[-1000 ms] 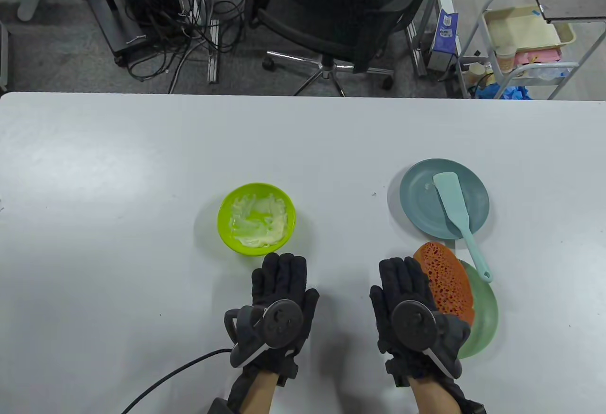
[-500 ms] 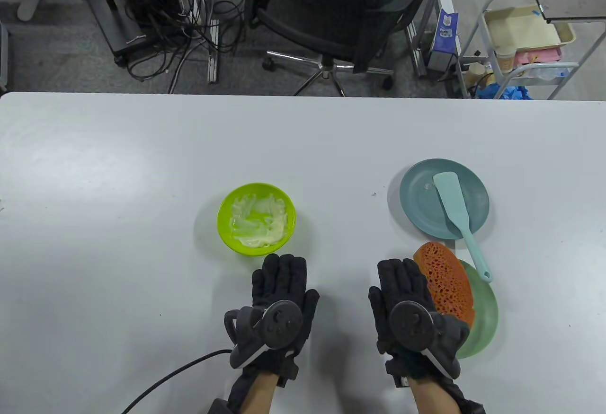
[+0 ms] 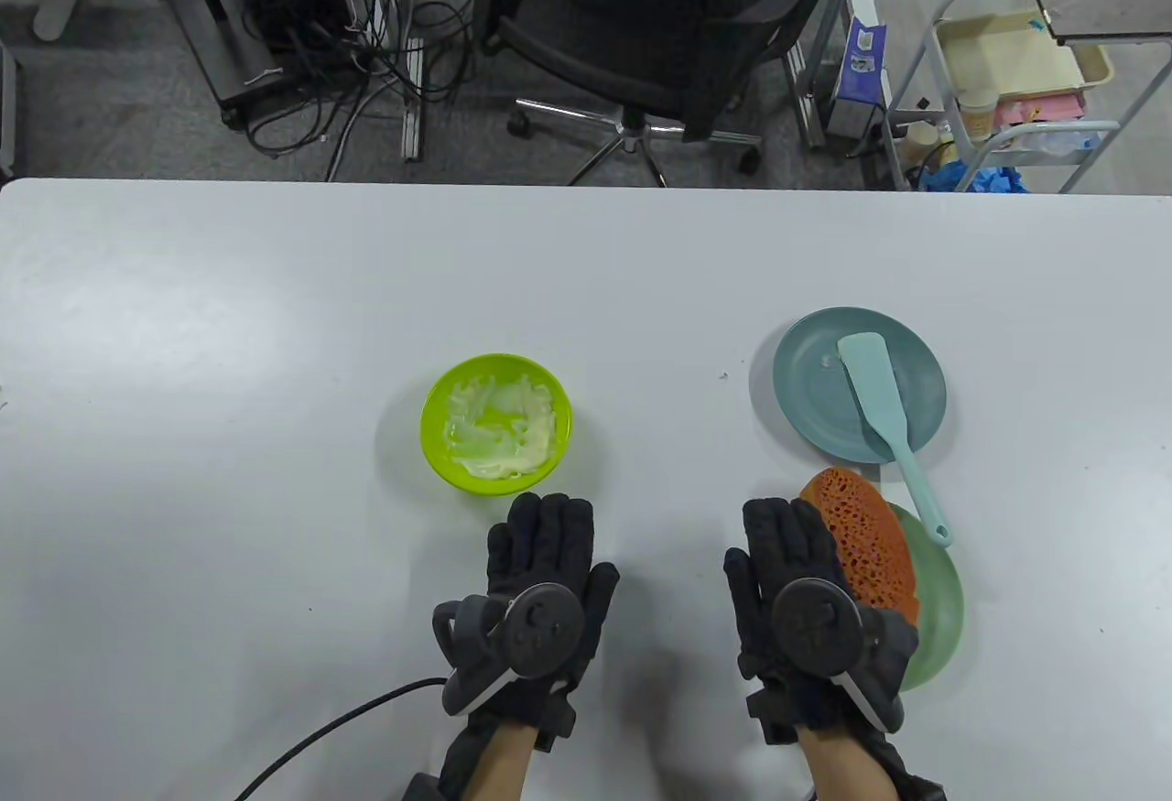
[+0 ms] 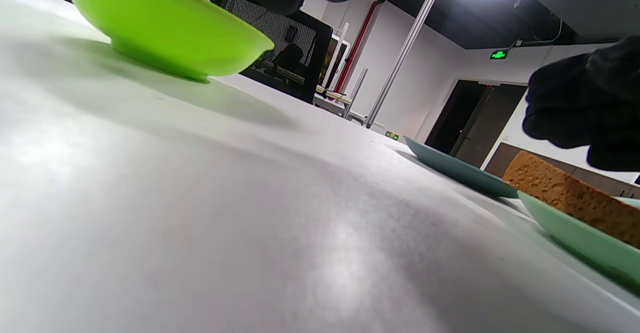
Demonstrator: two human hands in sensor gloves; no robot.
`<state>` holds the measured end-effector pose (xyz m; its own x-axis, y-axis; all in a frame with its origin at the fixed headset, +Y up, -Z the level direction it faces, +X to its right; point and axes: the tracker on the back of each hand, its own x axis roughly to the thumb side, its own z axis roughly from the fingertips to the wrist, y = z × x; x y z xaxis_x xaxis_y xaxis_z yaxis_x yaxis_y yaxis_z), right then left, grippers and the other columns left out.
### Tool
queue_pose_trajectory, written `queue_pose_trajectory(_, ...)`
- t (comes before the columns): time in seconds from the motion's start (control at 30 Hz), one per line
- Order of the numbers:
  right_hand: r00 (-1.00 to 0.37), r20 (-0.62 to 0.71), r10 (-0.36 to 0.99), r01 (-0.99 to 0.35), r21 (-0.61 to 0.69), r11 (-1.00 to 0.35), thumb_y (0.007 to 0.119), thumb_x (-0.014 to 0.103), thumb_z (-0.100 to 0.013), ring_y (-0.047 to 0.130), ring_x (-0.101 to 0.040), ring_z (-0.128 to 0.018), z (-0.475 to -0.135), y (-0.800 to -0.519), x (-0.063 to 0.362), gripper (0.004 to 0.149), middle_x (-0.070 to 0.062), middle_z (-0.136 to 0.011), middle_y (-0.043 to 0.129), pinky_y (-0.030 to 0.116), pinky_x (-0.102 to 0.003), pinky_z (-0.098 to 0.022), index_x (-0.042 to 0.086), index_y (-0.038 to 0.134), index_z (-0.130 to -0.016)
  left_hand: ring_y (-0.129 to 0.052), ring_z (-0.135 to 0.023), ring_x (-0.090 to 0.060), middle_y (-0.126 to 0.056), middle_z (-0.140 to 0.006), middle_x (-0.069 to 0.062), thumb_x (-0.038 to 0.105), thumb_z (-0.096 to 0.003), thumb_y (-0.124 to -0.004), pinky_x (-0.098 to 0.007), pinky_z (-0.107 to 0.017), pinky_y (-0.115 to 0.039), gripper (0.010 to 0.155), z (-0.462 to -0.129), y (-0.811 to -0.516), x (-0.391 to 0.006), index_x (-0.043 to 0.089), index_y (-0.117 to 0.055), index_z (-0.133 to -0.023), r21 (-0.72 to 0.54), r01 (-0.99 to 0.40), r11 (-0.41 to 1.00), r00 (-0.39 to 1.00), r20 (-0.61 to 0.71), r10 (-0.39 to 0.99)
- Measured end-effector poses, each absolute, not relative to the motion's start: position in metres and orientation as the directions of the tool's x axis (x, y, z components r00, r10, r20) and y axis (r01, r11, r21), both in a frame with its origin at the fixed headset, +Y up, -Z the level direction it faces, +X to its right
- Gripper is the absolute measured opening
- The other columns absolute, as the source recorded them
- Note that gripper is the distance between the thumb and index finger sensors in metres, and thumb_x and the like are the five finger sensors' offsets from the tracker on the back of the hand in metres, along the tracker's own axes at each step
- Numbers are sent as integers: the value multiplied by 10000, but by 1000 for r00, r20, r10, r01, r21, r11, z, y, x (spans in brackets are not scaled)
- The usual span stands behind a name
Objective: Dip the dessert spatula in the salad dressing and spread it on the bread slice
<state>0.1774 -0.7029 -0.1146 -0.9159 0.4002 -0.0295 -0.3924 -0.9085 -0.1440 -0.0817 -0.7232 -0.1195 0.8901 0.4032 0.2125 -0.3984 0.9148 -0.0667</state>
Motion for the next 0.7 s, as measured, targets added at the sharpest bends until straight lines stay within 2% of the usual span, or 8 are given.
queue_pose_trajectory(0.2, -902, -94, 420, -387, -249, -888, 640, 573, -475, 647, -326, -1022, -112, -680, 198, 614, -42, -1063, 683, 608, -449, -766, 275, 605, -1012, -348, -1090, -456, -461, -1170, -157, 515, -538, -548, -598, -747, -325, 696, -120, -723, -82, 150, -429, -1118, -67, -388, 919, 895, 210, 394)
queue_pose_trajectory(0.4, -866, -186, 464, -416, -247, -875, 672, 568, -472, 646, -347, -1018, -112, -655, 236, 653, -70, -1078, 651, 605, -452, -777, 268, 542, -1038, -356, -1091, -458, -461, -1172, -155, 533, -534, -549, -599, -749, -335, 710, -117, -717, -79, 152, -426, -1121, -56, -394, 917, 889, 230, 396)
queue_pose_trajectory(0.57, -850, -255, 462, -414, -219, -883, 689, 571, -469, 626, -353, -1027, -108, -651, 268, 664, -61, -1094, 625, 601, -452, -784, 276, 531, -1043, -388, -1091, -465, -468, -1172, -157, 548, -531, -560, -602, -750, -359, 724, -115, -714, -79, 153, -428, -1123, -53, -405, 913, 883, 238, 405)
queue_pose_trajectory(0.7, -824, -337, 456, -409, -203, -890, 715, 555, -469, 622, -368, -1022, -108, -659, 297, 667, -60, -1100, 612, 611, -460, -778, 276, 524, -1045, -393, -1091, -464, -473, -1170, -159, 544, -531, -560, -602, -749, -362, 721, -115, -714, -80, 151, -432, -1122, -48, -409, 911, 882, 237, 408)
